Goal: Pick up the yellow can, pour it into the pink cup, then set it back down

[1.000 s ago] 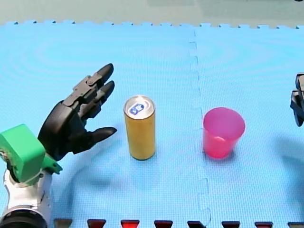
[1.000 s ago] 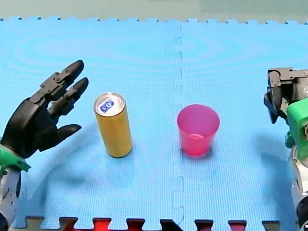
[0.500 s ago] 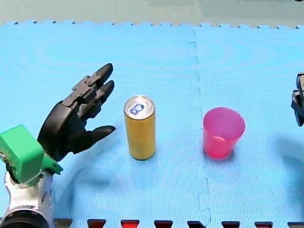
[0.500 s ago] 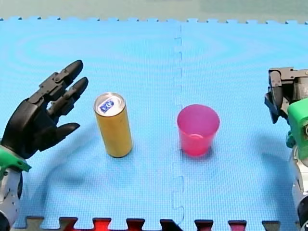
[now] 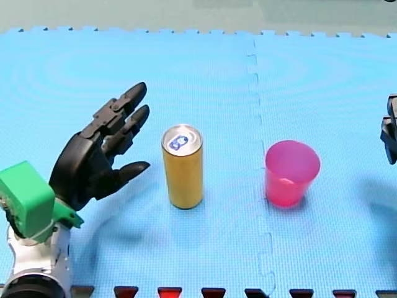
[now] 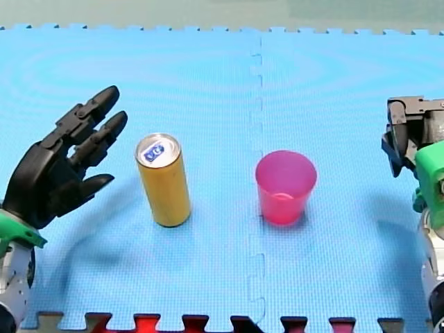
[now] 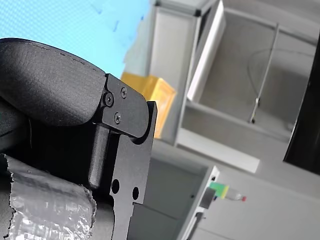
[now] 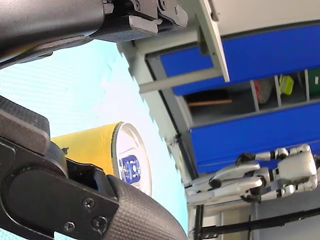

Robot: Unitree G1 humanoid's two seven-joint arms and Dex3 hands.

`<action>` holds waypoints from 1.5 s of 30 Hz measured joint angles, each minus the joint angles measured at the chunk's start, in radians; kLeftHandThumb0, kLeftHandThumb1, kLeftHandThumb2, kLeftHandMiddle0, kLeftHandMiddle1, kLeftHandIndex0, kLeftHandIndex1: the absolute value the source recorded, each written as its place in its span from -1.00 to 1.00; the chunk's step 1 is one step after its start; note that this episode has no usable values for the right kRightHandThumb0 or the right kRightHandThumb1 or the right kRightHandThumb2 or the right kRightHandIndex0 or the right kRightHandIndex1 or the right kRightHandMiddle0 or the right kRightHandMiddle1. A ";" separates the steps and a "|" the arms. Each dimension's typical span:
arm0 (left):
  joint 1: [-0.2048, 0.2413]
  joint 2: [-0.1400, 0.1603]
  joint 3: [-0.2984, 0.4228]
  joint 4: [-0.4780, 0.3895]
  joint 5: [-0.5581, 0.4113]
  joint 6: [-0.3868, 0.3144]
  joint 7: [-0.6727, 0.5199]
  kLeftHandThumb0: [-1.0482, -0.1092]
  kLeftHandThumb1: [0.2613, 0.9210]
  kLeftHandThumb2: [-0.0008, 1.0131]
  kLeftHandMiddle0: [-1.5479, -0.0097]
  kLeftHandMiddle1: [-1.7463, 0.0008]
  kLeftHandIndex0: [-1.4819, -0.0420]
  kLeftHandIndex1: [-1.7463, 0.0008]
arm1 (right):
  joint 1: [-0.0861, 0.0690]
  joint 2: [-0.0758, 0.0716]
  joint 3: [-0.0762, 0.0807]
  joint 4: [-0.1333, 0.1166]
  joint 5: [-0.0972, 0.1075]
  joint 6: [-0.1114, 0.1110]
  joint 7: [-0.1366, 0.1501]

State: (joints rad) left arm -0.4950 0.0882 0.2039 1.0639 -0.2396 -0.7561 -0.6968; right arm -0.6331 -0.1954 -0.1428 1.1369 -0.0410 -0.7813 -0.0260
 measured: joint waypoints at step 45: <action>0.011 0.056 -0.061 -0.030 0.074 0.067 0.017 -0.40 0.56 -1.00 0.97 1.00 0.94 1.00 | -0.015 0.010 -0.029 0.014 0.044 -0.003 0.061</action>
State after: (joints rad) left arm -0.4839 0.1440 0.1424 1.0343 -0.1655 -0.6895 -0.6796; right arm -0.6479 -0.1859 -0.1719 1.1512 0.0035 -0.7845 0.0350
